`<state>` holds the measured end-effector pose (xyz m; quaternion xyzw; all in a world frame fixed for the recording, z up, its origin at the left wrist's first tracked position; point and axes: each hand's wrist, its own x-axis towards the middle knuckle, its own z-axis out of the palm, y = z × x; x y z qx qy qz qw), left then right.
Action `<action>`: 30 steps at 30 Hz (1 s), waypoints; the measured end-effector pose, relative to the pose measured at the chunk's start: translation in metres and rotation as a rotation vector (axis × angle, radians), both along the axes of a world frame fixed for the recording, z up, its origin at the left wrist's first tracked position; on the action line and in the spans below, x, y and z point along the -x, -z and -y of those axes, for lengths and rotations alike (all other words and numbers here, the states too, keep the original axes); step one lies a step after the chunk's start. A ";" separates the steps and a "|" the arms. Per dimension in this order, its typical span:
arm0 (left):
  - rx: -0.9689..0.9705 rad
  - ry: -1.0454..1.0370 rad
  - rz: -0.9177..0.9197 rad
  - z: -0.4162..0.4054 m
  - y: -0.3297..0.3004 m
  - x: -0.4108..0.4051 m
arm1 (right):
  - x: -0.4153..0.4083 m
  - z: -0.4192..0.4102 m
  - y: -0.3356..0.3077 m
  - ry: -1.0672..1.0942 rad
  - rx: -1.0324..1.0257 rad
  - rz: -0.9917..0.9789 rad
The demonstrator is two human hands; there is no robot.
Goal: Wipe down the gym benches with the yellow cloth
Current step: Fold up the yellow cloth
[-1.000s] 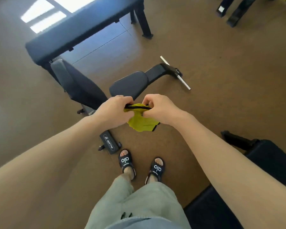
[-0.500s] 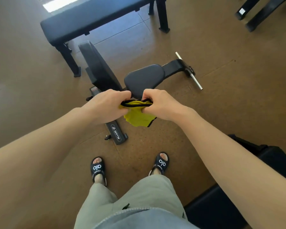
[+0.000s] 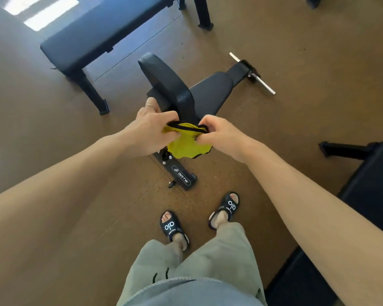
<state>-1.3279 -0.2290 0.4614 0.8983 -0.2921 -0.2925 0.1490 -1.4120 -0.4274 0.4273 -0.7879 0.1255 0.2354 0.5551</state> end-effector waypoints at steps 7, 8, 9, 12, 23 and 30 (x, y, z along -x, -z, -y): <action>-0.003 0.267 -0.007 -0.004 -0.019 -0.031 | -0.002 -0.020 0.003 0.074 -0.116 -0.019; 0.012 0.275 0.012 -0.005 -0.019 -0.033 | -0.004 -0.020 0.003 0.045 -0.113 -0.019; 0.035 0.283 0.029 -0.006 -0.019 -0.035 | -0.007 -0.021 0.004 0.024 -0.110 -0.025; 0.102 0.330 0.056 -0.008 -0.022 -0.042 | -0.018 -0.030 0.000 -0.038 -0.024 0.003; 0.198 0.430 0.062 -0.090 -0.032 -0.137 | -0.106 -0.117 -0.026 -0.077 0.181 0.085; 0.235 0.414 0.003 -0.207 -0.028 -0.254 | -0.214 -0.231 -0.027 -0.046 0.356 0.103</action>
